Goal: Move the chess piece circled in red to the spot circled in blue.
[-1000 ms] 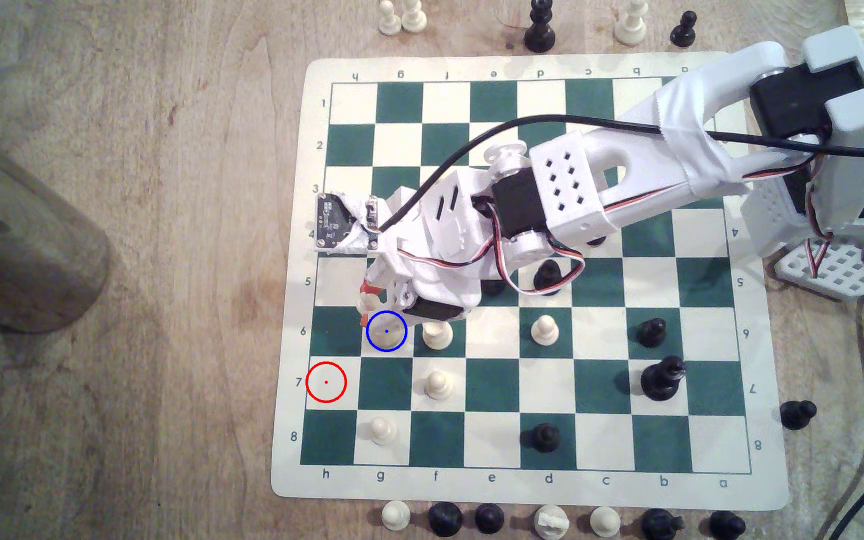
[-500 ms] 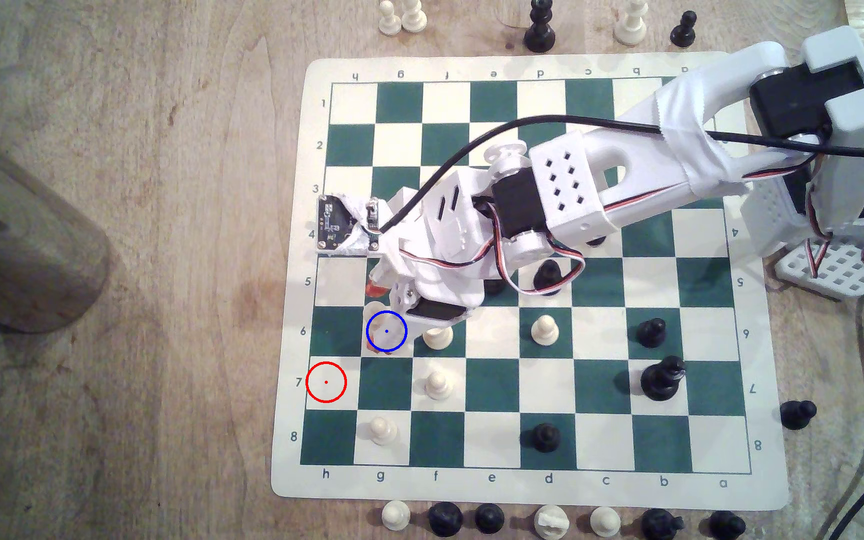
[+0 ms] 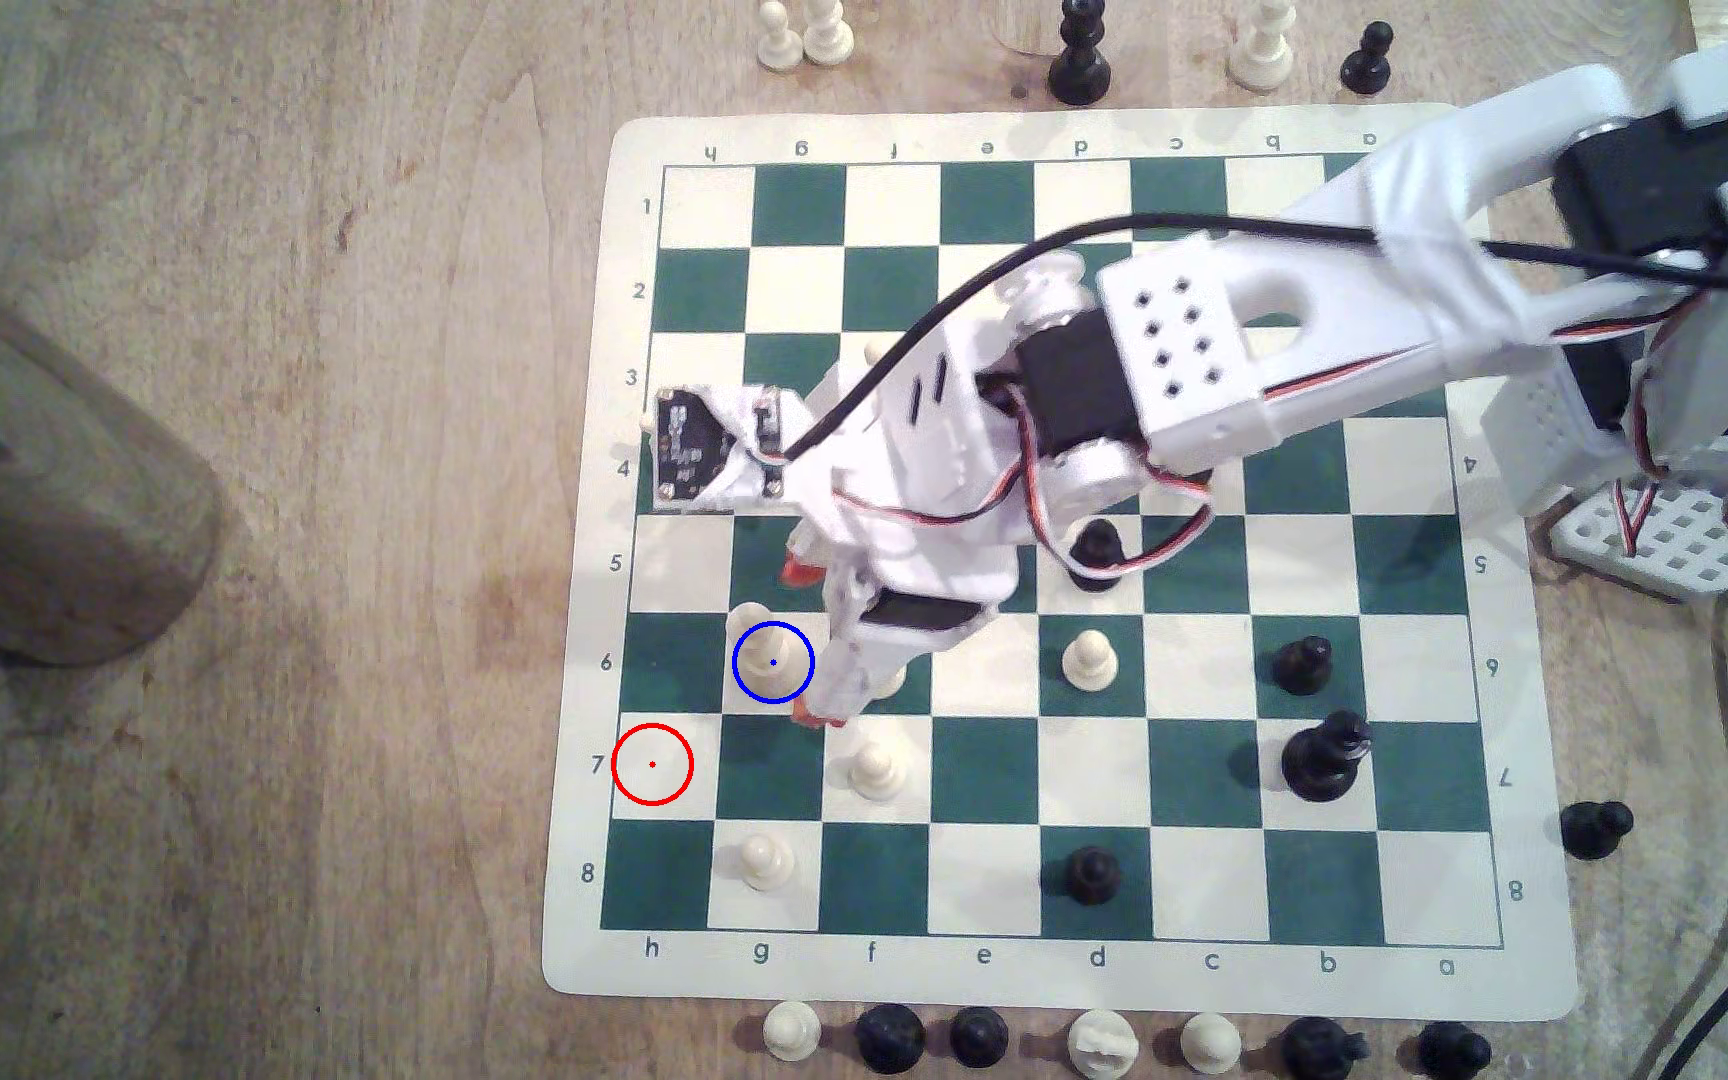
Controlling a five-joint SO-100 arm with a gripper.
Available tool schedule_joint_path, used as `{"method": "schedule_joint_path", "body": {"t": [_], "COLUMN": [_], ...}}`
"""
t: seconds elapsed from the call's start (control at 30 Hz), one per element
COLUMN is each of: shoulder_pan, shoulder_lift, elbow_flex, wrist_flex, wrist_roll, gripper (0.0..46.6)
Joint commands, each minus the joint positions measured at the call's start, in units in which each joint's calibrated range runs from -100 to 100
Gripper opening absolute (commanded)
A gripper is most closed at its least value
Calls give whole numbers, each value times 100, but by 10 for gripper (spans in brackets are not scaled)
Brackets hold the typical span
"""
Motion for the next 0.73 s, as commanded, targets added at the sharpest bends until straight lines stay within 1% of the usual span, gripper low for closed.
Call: {"method": "schedule_joint_path", "body": {"t": [0.0, 0.37, 0.6, 0.67, 0.7], "shoulder_pan": [39, 462, 610, 634, 634], "shoulder_lift": [-1097, -2430, -3661, -4026, -4484], "elbow_flex": [209, 1070, 1750, 2022, 2394], "wrist_flex": [192, 848, 1306, 1388, 1462], "wrist_roll": [-24, -10, 20, 24, 49], "gripper": [240, 245, 245, 233, 193]}}
